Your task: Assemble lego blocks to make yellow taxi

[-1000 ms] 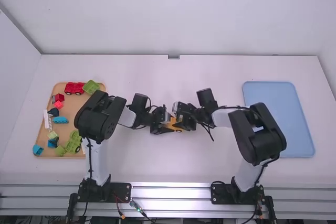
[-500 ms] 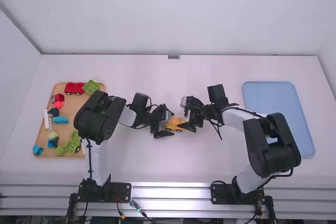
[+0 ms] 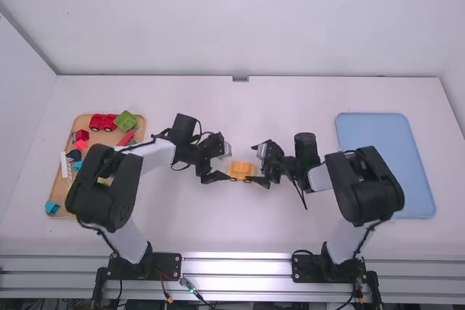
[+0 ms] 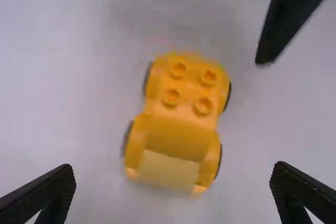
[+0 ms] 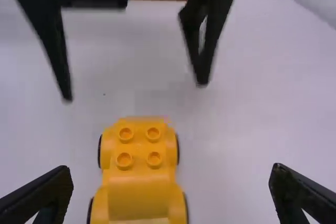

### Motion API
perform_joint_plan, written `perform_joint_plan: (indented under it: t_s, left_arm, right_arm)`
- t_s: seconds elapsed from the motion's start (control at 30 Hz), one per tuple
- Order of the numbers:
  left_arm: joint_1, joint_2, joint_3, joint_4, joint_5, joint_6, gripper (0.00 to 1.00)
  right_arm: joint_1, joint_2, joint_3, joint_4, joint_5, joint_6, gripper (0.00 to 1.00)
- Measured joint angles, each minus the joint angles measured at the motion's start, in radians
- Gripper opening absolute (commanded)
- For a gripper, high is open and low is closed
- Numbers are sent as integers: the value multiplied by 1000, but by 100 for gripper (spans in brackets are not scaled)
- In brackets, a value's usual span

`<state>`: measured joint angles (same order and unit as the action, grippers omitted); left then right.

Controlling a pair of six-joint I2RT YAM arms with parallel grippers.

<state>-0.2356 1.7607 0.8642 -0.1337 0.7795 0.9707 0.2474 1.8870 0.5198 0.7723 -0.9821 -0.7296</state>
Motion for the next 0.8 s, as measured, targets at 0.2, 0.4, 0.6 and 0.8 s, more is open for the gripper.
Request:
perform_joint_plan:
  t_s: [0.2,0.4,0.6,0.8]
  left_arm:
    - [2,-143,27,-31,-119,-1,99]
    - [2,-154,27,-34,-163,-1,99]
    - [2,-154,27,-33,-182,-1,99]
    - [2,-154,27,-34,-217,-1,99]
  right_arm:
    - [67,172,61,21,-18,88,99]
    - [105,238,138,24,16,121,98]
    - [132,264,153,26,44,128,62]
    - [133,264,154,33,45,129,45]
